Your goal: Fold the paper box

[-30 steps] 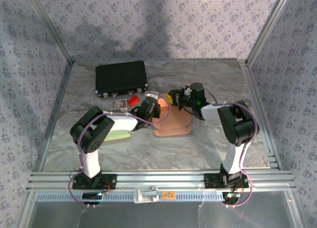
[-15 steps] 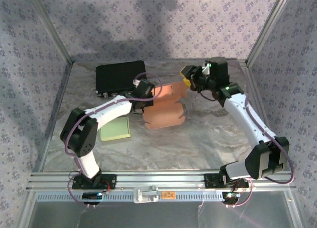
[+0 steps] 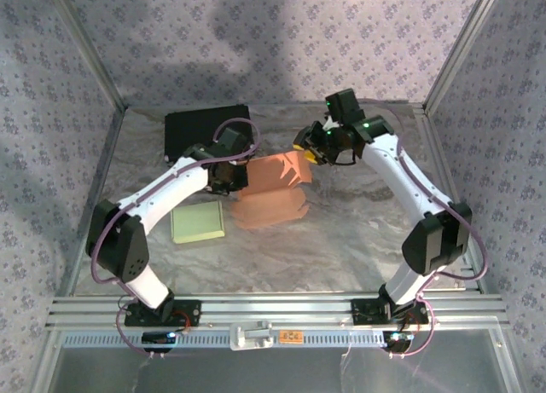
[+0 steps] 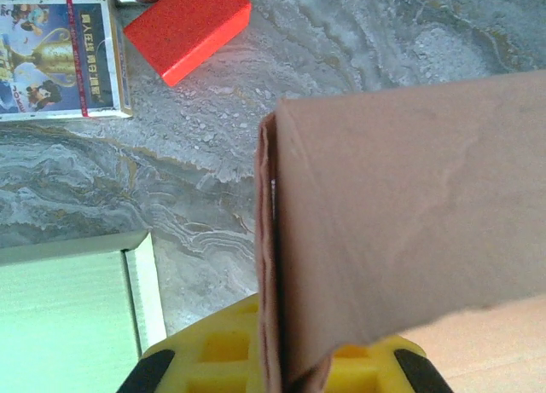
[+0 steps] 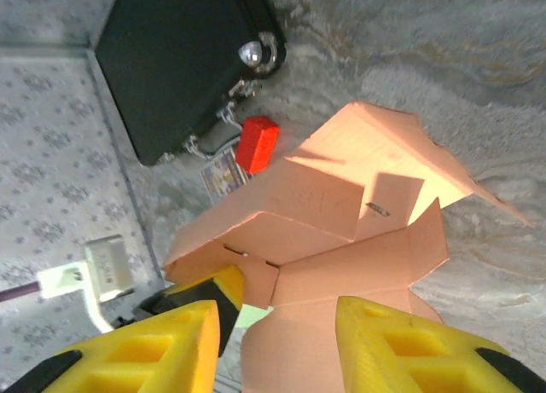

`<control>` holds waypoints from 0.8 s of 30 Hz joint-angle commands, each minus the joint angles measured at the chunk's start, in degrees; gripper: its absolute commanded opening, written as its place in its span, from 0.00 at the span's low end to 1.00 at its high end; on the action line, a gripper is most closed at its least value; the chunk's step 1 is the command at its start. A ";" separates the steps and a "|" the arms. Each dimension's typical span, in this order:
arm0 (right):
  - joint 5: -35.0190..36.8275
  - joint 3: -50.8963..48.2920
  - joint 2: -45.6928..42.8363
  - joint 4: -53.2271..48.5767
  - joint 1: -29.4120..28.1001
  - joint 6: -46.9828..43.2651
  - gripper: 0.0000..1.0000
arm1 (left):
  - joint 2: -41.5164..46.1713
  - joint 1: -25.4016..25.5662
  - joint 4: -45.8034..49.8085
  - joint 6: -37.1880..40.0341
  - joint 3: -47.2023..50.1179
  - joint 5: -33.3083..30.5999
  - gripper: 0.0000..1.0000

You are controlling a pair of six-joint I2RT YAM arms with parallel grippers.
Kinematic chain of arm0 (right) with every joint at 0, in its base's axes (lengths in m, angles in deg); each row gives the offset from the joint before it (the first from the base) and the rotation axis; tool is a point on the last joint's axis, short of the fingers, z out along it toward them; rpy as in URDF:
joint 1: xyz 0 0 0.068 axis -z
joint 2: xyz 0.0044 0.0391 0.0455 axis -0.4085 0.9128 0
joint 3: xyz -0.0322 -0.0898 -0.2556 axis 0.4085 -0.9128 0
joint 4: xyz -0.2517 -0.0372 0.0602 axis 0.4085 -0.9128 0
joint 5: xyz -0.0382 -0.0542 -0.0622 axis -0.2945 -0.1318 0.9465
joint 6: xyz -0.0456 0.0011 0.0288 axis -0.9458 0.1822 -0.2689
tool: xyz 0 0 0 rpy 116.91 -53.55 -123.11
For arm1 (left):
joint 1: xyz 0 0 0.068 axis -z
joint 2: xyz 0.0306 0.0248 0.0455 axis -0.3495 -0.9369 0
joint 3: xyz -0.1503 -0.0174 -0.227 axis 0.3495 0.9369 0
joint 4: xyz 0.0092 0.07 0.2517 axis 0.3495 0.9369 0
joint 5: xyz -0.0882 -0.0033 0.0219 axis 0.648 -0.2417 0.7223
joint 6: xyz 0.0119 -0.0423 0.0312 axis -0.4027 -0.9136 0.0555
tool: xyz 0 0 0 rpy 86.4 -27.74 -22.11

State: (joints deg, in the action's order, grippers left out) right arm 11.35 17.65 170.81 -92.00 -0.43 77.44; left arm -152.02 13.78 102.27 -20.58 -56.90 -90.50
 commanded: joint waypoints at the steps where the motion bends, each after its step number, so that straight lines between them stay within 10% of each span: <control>1: 3.44 4.21 2.99 -4.39 -1.61 -3.22 0.41 | 1.29 0.49 2.62 -0.23 -0.51 1.23 0.00; 24: -3.00 7.38 7.65 -0.46 -2.57 -8.77 0.51 | -2.13 2.94 -1.52 3.03 -4.94 -0.80 0.00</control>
State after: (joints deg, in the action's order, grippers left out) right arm 10.80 25.95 182.46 -95.21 -4.67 68.20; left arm -152.94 16.56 102.69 -19.58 -59.07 -91.00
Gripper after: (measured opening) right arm 0.510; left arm 0.060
